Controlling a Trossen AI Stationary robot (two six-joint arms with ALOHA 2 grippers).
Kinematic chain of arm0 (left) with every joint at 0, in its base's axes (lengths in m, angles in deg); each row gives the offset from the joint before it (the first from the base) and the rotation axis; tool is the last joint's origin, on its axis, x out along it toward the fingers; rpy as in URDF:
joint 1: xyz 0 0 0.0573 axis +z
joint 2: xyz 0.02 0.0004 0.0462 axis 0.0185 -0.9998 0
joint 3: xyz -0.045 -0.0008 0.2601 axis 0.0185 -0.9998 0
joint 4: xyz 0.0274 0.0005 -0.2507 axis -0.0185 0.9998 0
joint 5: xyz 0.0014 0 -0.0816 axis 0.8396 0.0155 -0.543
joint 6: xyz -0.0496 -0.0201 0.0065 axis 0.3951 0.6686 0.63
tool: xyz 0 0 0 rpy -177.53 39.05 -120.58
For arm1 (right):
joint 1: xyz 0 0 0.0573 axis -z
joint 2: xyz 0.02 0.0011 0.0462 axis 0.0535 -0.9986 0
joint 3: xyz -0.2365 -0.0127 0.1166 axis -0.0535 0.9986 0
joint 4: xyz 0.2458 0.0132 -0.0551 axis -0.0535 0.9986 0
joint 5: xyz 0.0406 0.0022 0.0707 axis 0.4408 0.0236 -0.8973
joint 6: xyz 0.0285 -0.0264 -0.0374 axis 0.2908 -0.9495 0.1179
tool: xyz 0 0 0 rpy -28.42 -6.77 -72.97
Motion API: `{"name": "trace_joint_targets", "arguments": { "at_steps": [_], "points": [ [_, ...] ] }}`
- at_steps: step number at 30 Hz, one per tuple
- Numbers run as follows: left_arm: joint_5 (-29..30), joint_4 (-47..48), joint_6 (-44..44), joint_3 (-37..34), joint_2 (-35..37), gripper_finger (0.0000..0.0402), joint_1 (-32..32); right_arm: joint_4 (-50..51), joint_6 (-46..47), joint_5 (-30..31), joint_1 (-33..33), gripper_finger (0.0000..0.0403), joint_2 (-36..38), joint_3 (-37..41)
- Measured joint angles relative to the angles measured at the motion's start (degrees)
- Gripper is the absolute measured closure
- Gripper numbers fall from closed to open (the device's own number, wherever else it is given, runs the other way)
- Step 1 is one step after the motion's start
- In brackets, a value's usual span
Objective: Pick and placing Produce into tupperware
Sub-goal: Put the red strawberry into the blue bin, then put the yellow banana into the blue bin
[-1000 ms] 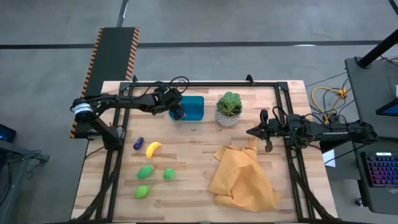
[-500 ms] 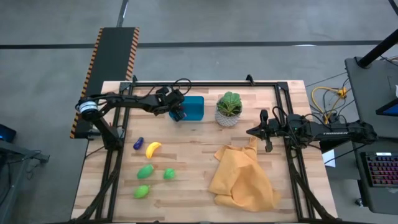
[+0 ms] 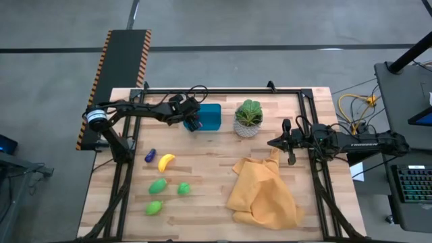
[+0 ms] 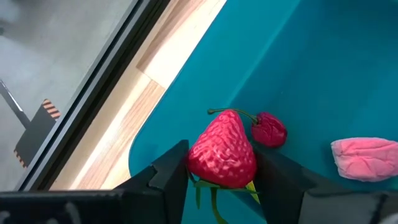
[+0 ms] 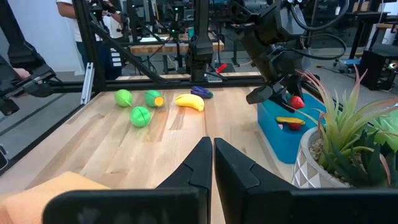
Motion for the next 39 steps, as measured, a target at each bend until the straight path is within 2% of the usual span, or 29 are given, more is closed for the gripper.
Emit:
{"name": "trace_joint_targets", "arguments": {
  "at_steps": [8,17,23,32,36,39],
  "points": [
    [0.0,-0.2,0.0,0.0,0.0,0.0253,0.0,0.0,0.0,0.0,0.0,0.0394,0.0,0.0],
    [-0.4,0.1,-0.1,0.0,0.0,0.0194,0.0,0.0,0.0,0.0,0.0,0.0394,0.0,0.0],
    [-0.5,0.4,-0.4,-0.1,2.2,0.0184,-1.1,0.0,0.0,0.0,0.0,0.0394,0.0,0.0],
    [-1.8,0.1,-1.2,-0.1,14.7,0.0184,-7.6,0.0,0.0,0.0,0.0,0.0394,0.0,0.0],
    [-8.0,0.1,-1.1,-0.3,22.4,0.0184,-11.7,0.0,0.0,0.0,0.0,0.0394,0.0,0.0],
    [-16.0,-0.3,-1.4,-0.8,27.8,0.0184,-14.6,0.0,0.0,0.0,0.0,0.0394,0.0,0.0]
  ]
}}
